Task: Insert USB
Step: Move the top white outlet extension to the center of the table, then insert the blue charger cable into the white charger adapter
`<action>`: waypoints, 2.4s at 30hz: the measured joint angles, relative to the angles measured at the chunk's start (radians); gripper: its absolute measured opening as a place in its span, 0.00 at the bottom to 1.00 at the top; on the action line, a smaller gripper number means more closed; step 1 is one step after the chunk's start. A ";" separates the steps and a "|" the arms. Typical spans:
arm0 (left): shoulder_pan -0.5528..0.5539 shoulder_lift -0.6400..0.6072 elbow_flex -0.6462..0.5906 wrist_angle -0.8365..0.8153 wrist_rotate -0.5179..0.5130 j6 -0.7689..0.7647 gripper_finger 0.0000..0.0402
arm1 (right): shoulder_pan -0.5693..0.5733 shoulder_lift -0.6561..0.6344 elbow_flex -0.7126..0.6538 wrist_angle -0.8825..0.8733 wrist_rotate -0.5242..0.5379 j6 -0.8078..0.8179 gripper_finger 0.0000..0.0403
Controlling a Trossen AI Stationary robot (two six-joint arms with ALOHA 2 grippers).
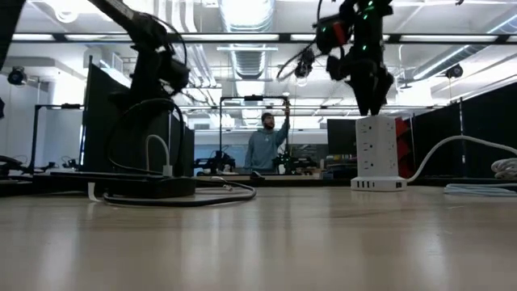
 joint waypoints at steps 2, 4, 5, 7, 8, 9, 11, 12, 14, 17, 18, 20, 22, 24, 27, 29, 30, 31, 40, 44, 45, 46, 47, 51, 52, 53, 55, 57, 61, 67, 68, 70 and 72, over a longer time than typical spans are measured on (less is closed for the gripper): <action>0.017 0.037 0.010 -0.012 -0.007 0.013 0.55 | 0.000 -0.043 0.000 0.001 -0.013 -0.002 0.86; 0.032 0.075 0.029 -0.016 -0.014 0.047 0.55 | 0.000 -0.087 0.000 0.006 -0.018 -0.004 0.86; 0.037 0.095 0.038 -0.015 -0.028 0.072 0.55 | 0.000 -0.110 0.000 0.012 -0.018 -0.004 0.86; 0.047 0.140 0.062 -0.031 -0.065 0.130 0.54 | 0.000 -0.153 0.000 0.029 -0.018 -0.003 0.86; 0.053 0.161 0.076 -0.043 -0.084 0.164 0.54 | 0.000 -0.174 0.000 0.036 -0.018 -0.003 0.86; 0.058 0.182 0.092 -0.053 -0.101 0.199 0.53 | 0.000 -0.194 0.000 0.046 -0.018 -0.003 0.86; 0.066 0.218 0.127 -0.069 -0.126 0.276 0.53 | 0.000 -0.232 0.002 0.070 -0.018 -0.003 0.86; 0.068 0.237 0.144 -0.076 -0.135 0.310 0.52 | 0.000 -0.248 0.002 0.081 -0.018 -0.004 0.86; 0.070 0.268 0.173 -0.081 -0.156 0.387 0.52 | 0.000 -0.275 0.002 0.088 -0.018 -0.007 0.86; 0.069 0.305 0.213 -0.081 -0.198 0.502 0.52 | 0.000 -0.308 0.002 0.090 -0.019 -0.032 0.86; 0.069 0.318 0.220 -0.079 -0.222 0.526 0.52 | 0.000 -0.317 0.002 0.090 -0.019 -0.039 0.86; 0.070 0.344 0.228 -0.081 -0.281 0.538 0.53 | 0.000 -0.331 0.002 0.090 -0.021 -0.056 0.86; 0.073 0.365 0.228 -0.104 -0.318 0.532 0.54 | 0.000 -0.343 0.002 0.089 -0.021 -0.076 0.86; 0.079 0.389 0.226 -0.130 -0.317 0.528 0.55 | 0.000 -0.350 0.002 0.088 -0.021 -0.101 0.86; 0.090 0.437 0.224 -0.155 -0.315 0.520 0.56 | 0.000 -0.355 0.002 0.075 -0.021 -0.115 0.86; 0.098 0.460 0.224 -0.164 -0.317 0.516 0.56 | 0.000 -0.355 0.002 0.059 -0.021 -0.111 0.86; 0.101 0.469 0.224 -0.166 -0.317 0.516 0.56 | 0.000 -0.355 0.002 0.053 -0.021 -0.108 0.86; 0.103 0.477 0.224 -0.164 -0.318 0.516 0.56 | 0.000 -0.355 0.002 0.050 -0.021 -0.106 0.86; 0.117 0.486 0.226 -0.094 -0.321 0.525 0.49 | -0.003 -0.346 0.002 0.060 -0.024 -0.123 0.86; 0.123 0.486 0.226 -0.067 -0.321 0.525 0.46 | -0.003 -0.346 0.002 0.069 -0.036 -0.119 0.86; 0.124 0.486 0.226 -0.065 -0.321 0.525 0.46 | -0.003 -0.346 0.002 0.068 -0.037 -0.116 0.86; 0.125 0.486 0.226 -0.058 -0.321 0.525 0.45 | -0.003 -0.346 0.002 0.068 -0.037 -0.113 0.86; 0.126 0.486 0.226 -0.051 -0.320 0.525 0.45 | -0.003 -0.346 0.002 0.068 -0.037 -0.112 0.86; 0.128 0.490 0.224 -0.052 -0.327 0.519 0.43 | -0.003 -0.346 0.002 0.068 -0.037 -0.101 0.86; 0.128 0.495 0.224 -0.056 -0.339 0.512 0.43 | -0.003 -0.346 0.002 0.068 -0.037 -0.096 0.86; 0.128 0.502 0.224 -0.063 -0.346 0.503 0.43 | -0.003 -0.346 0.002 0.068 -0.037 -0.096 0.86; 0.124 0.515 0.223 -0.088 -0.356 0.489 0.43 | -0.003 -0.346 0.002 0.068 -0.037 -0.096 0.86; 0.122 0.526 0.223 -0.110 -0.356 0.473 0.44 | -0.003 -0.346 0.002 0.068 -0.037 -0.096 0.86; 0.121 0.530 0.223 -0.129 -0.310 0.434 0.43 | -0.003 -0.346 0.002 0.068 -0.037 -0.097 0.86; 0.125 0.530 0.220 -0.198 -0.252 0.376 0.41 | -0.003 -0.346 0.002 0.068 -0.037 -0.111 0.86; 0.125 0.530 0.219 -0.206 -0.230 0.366 0.41 | -0.003 -0.346 0.002 0.068 -0.037 -0.113 0.86; 0.123 0.528 0.219 -0.208 -0.155 0.350 0.41 | -0.003 -0.346 0.002 0.068 -0.037 -0.116 0.86; 0.118 0.523 0.219 -0.208 -0.065 0.336 0.41 | -0.003 -0.346 0.001 0.068 -0.037 -0.120 0.86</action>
